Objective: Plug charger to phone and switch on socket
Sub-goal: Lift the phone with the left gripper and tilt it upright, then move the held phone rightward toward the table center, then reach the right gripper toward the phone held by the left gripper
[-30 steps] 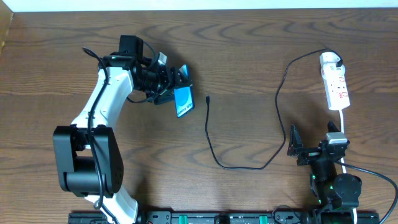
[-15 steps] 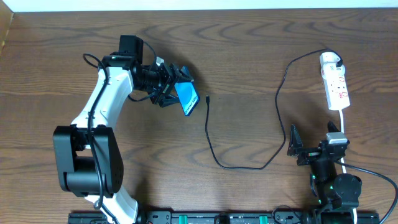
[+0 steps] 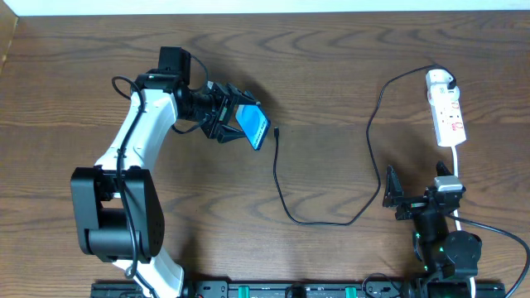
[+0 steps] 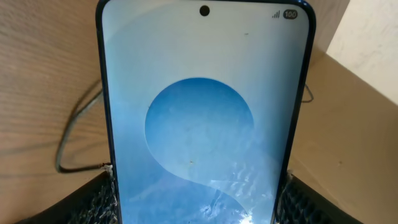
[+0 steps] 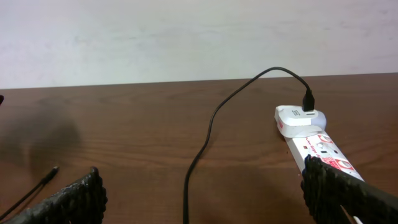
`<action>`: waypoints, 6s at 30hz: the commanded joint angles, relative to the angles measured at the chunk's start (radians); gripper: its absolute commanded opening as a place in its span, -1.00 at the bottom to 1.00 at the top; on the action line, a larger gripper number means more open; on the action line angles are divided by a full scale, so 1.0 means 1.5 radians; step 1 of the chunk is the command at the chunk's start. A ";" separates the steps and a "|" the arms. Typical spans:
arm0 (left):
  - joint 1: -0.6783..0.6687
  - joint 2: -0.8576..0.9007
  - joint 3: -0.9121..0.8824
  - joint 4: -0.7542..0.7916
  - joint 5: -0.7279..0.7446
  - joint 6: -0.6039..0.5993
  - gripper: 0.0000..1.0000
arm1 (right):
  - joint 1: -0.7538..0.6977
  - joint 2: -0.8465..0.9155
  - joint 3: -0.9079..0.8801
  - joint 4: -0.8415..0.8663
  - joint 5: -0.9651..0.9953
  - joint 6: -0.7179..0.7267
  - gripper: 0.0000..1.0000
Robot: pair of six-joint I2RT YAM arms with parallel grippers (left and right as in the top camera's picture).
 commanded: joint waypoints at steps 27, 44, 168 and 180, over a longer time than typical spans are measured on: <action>0.003 -0.010 0.012 0.001 0.045 -0.285 0.13 | -0.002 -0.004 -0.002 -0.001 0.003 -0.001 0.98; 0.003 -0.010 0.012 0.003 0.080 -0.291 0.13 | -0.002 -0.004 -0.002 -0.001 0.003 -0.001 0.98; -0.085 -0.010 0.012 0.164 -0.143 -0.280 0.12 | -0.002 0.481 0.331 0.003 -0.273 0.021 0.99; -0.085 -0.010 0.012 0.164 -0.143 -0.281 0.12 | -0.002 0.818 0.644 -0.204 -0.446 0.021 0.98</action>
